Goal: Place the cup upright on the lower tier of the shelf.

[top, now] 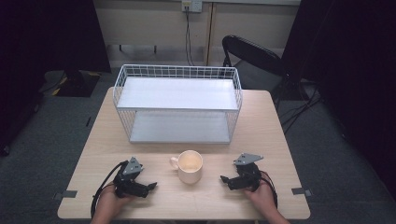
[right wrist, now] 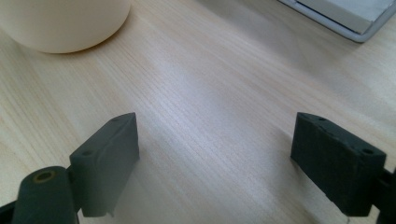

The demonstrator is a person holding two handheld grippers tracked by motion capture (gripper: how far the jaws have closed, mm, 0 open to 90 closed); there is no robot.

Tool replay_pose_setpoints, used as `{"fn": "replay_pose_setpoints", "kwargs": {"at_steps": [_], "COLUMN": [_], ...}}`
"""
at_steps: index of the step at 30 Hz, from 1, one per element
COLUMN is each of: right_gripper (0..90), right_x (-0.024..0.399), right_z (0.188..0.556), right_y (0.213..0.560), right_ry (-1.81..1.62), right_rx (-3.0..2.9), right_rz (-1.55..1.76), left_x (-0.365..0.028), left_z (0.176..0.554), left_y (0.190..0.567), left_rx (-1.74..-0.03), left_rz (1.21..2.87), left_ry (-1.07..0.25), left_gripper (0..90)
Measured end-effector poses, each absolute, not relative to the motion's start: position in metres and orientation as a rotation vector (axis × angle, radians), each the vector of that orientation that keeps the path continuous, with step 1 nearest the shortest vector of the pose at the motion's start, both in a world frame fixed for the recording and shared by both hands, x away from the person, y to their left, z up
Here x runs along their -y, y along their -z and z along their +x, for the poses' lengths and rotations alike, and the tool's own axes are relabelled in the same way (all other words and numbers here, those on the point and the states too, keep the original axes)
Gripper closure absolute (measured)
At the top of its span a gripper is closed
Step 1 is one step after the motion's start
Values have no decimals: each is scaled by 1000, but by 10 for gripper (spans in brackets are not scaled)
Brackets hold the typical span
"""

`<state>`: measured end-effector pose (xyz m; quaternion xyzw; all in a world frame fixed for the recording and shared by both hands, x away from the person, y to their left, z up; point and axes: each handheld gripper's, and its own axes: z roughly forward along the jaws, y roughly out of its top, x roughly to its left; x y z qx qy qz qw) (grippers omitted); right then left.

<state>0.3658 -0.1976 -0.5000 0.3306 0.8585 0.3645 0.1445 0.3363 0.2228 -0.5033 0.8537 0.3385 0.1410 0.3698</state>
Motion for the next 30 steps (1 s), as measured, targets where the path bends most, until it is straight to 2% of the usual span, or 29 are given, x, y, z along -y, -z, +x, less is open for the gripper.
{"fn": "replay_pose_setpoints", "kwargs": {"at_steps": [9,30], "right_gripper": [160,169], "right_x": [199,180], "right_z": [365,380], "right_y": [496,460], "right_ry": [-1013,-1031], "right_rx": [-2494,-2595], "right_rz": [955,887], "left_x": [-222,-222], "left_z": [338,338], "left_y": [504,504], "left_rx": [-863,-868], "left_rz": [2196,2195], "left_ry": [-354,-357], "left_gripper": [49,49]}}
